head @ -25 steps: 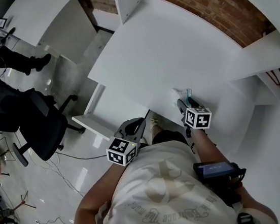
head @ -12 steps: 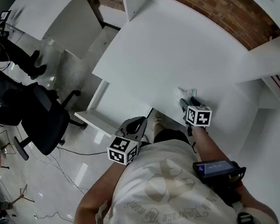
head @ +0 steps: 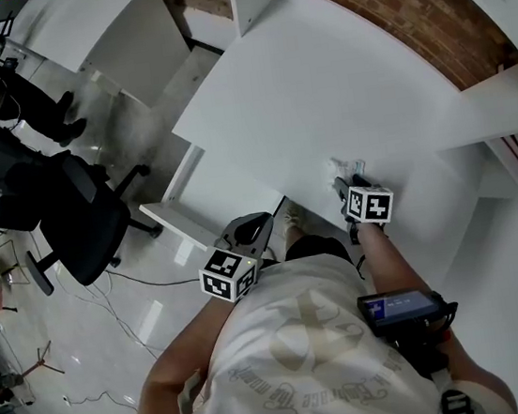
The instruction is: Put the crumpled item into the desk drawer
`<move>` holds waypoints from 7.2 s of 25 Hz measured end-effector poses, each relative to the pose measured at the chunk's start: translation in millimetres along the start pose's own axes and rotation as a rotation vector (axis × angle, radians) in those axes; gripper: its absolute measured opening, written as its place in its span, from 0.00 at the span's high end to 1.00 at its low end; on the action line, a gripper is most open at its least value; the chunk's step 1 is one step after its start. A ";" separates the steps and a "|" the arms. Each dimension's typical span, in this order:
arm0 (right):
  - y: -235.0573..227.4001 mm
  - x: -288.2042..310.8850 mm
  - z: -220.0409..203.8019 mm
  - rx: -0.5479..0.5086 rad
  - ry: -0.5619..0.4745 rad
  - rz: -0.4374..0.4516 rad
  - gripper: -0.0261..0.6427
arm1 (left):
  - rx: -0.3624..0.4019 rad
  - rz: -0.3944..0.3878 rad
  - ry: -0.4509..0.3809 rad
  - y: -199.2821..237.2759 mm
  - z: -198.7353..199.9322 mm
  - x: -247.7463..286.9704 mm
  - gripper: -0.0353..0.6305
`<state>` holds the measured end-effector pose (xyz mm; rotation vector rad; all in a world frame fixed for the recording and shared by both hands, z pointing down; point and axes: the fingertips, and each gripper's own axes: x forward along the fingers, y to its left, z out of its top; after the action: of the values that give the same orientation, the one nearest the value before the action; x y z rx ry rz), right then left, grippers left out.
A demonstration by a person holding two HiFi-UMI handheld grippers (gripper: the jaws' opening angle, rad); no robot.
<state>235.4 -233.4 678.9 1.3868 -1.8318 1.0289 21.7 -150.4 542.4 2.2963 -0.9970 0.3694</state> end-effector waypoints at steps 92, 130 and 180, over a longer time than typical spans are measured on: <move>270.9 -41.9 -28.1 -0.639 0.048 0.627 0.73 | -0.293 0.538 -0.285 16.3 -56.2 -176.3 0.91; 312.1 61.6 -93.3 -0.790 0.328 0.635 0.73 | -0.464 0.692 -0.267 23.9 -112.2 -204.5 0.91; 334.5 209.0 -143.7 -0.984 0.479 0.479 0.72 | -0.660 0.765 -0.251 43.1 -176.5 -195.7 0.91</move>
<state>-139.6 -162.2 853.6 0.1118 -1.8854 0.4428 -145.4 47.7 606.6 1.3312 -1.7953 0.0206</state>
